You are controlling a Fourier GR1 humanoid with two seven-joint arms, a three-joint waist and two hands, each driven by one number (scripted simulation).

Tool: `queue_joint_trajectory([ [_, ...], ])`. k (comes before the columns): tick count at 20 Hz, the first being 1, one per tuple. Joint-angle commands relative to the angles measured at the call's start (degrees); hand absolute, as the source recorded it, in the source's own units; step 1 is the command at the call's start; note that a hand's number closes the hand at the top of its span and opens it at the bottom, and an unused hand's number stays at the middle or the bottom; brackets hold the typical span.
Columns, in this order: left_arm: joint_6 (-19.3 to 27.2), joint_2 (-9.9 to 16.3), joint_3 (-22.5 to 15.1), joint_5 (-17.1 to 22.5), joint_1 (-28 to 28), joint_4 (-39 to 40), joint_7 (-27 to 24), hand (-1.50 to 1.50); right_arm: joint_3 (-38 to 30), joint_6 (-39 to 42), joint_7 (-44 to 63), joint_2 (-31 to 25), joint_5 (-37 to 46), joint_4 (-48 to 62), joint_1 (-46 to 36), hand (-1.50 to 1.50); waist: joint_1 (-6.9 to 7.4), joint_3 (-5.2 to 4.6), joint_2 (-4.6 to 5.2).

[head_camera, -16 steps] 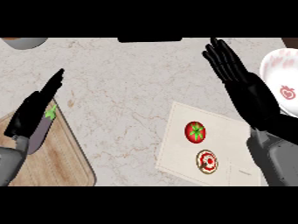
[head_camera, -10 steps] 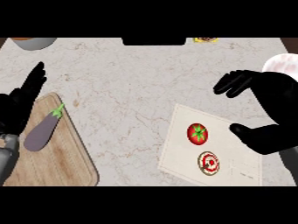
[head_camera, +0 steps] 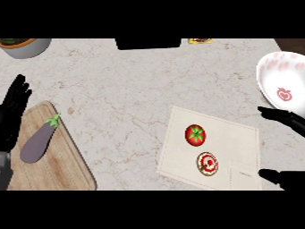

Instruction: Pick the cupcake from the placemat and place it in the bowl

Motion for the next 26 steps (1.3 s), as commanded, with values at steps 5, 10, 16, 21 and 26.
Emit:
queue_joint_trajectory([
  [5, 0.2, -2.3, -0.2, -1.5, -1.8, -2.6, 3.2, 0.00, -8.8, -0.8, -1.7, -1.1, 4.0, -15.3, 21.1, -1.50, 2.38, 0.08, 0.78],
  [10, -0.3, -4.0, -1.3, -3.7, -2.1, -3.1, 2.4, 0.00, -8.4, 4.9, 12.7, -1.1, 3.1, -23.3, 14.0, -1.50, 3.26, 0.04, 0.92],
  [16, -0.3, -4.3, -0.8, -4.3, -4.3, -3.5, 4.6, 0.00, -6.7, 13.0, 27.3, -6.8, 0.0, -21.0, -1.5, -1.50, 4.27, -0.01, 1.12],
  [21, -2.3, -5.4, -0.7, -3.8, -5.3, 1.3, 0.1, 0.00, 3.9, 19.2, 38.6, -9.7, 3.3, -20.4, -9.7, -1.50, 5.22, -0.14, 1.43],
  [26, -2.4, -5.1, -1.0, -4.1, -2.8, -3.8, 3.1, 0.00, 10.7, 26.1, 41.6, -7.1, 2.4, -9.2, -18.5, -1.50, 5.74, 0.02, 1.23],
])
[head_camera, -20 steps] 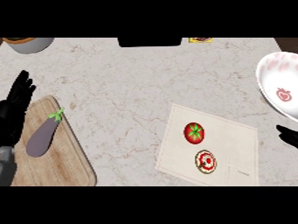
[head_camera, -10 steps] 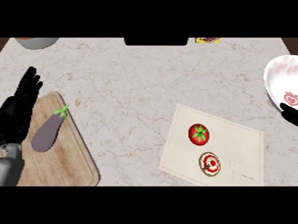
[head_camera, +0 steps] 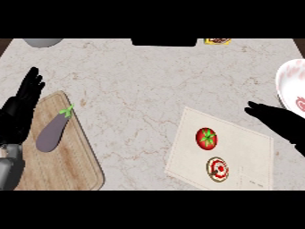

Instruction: Pick the cupcake from the placemat and place it in the bowl

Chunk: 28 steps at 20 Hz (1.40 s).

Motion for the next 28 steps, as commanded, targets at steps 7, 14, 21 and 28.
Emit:
queue_joint_trajectory([
  [7, 0.2, -1.8, -0.3, -1.7, 1.6, -1.9, 0.2, 0.00, 10.7, 14.8, 8.1, 4.5, -1.2, 11.5, -12.2, -1.50, -0.90, 0.08, -0.17],
  [14, -0.8, -0.9, 3.1, -0.8, 2.9, -3.1, 1.3, 0.00, 19.3, 16.6, 14.5, 13.7, 7.2, 15.5, -12.3, -1.50, -1.28, 0.11, -0.31],
  [21, -3.2, -0.8, 4.3, -1.2, 1.8, -2.5, 2.5, 0.00, 18.4, 10.3, 1.9, 12.8, 22.5, 13.5, -9.2, -1.50, -1.61, 0.14, -0.33],
  [28, -3.3, -3.1, 4.2, -3.6, 0.6, -2.2, 2.5, 0.00, 18.0, 7.7, -5.6, 16.2, 29.1, 20.6, -4.3, -1.50, -1.73, 0.14, -0.28],
])
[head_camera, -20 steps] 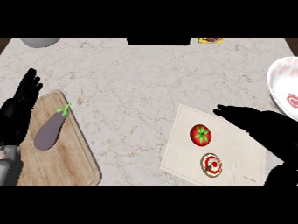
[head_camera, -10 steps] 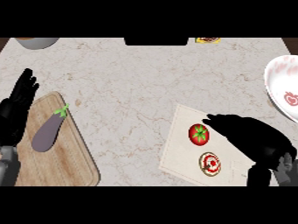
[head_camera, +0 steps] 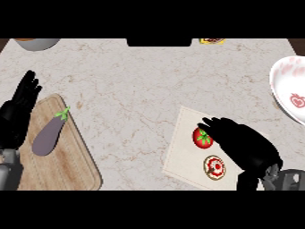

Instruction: Pick the cupcake from the placemat and place it in the bowl

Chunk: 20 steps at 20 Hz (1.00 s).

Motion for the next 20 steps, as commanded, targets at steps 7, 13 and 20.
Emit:
queue_joint_trajectory([
  [7, -0.9, -1.5, 2.2, -2.1, -2.1, 1.8, -0.7, 0.00, 1.8, 2.3, -0.2, 7.2, 8.7, 2.3, 4.6, -1.50, -0.08, 0.00, 0.01],
  [13, -0.4, -4.6, 0.3, -4.3, -0.8, 0.7, -0.4, 0.00, -2.0, -2.0, -9.1, 7.4, 13.0, 10.9, 3.3, -1.50, 0.02, 0.00, 0.04],
  [20, -1.3, -4.2, 2.4, -4.6, -1.8, -1.1, 1.5, 0.00, -1.5, -4.0, -10.5, 10.5, 18.1, 12.5, 7.8, -1.50, -0.12, 0.00, 0.00],
])
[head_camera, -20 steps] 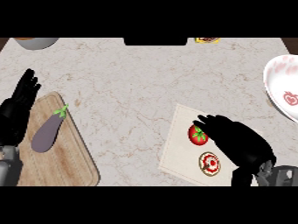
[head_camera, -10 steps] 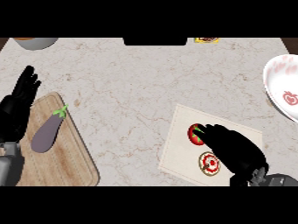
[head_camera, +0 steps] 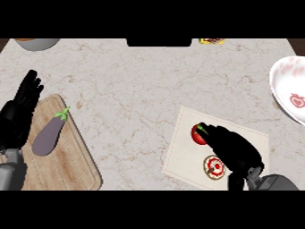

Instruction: Pick the cupcake from the placemat and place it in the bowl

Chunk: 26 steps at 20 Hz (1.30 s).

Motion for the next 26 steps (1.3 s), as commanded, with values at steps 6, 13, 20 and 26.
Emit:
queue_joint_trajectory([
  [6, -0.5, -0.5, 0.5, -0.6, -0.7, -0.2, 1.3, 0.00, 2.1, -0.6, -4.6, 5.5, 2.2, 8.4, -1.8, 1.50, 0.18, 0.05, 0.13],
  [13, 0.2, -2.5, -0.7, -2.6, 1.2, -1.0, -0.7, 0.00, 1.3, -4.6, -7.8, 8.4, 4.5, 12.5, -3.2, 1.50, 0.17, 0.05, 0.10],
  [20, -2.7, -0.7, 2.4, -1.0, 2.9, 2.3, -4.5, 0.00, -10.8, -8.8, -12.3, 2.8, 3.0, 13.6, -4.7, 1.50, 0.13, 0.04, 0.11],
  [26, -1.5, -1.6, 0.9, -1.9, 3.2, -4.3, 1.2, 0.00, -16.0, -13.3, -15.3, -2.8, 2.9, 2.7, 2.3, 1.50, -0.20, 0.04, -0.10],
])
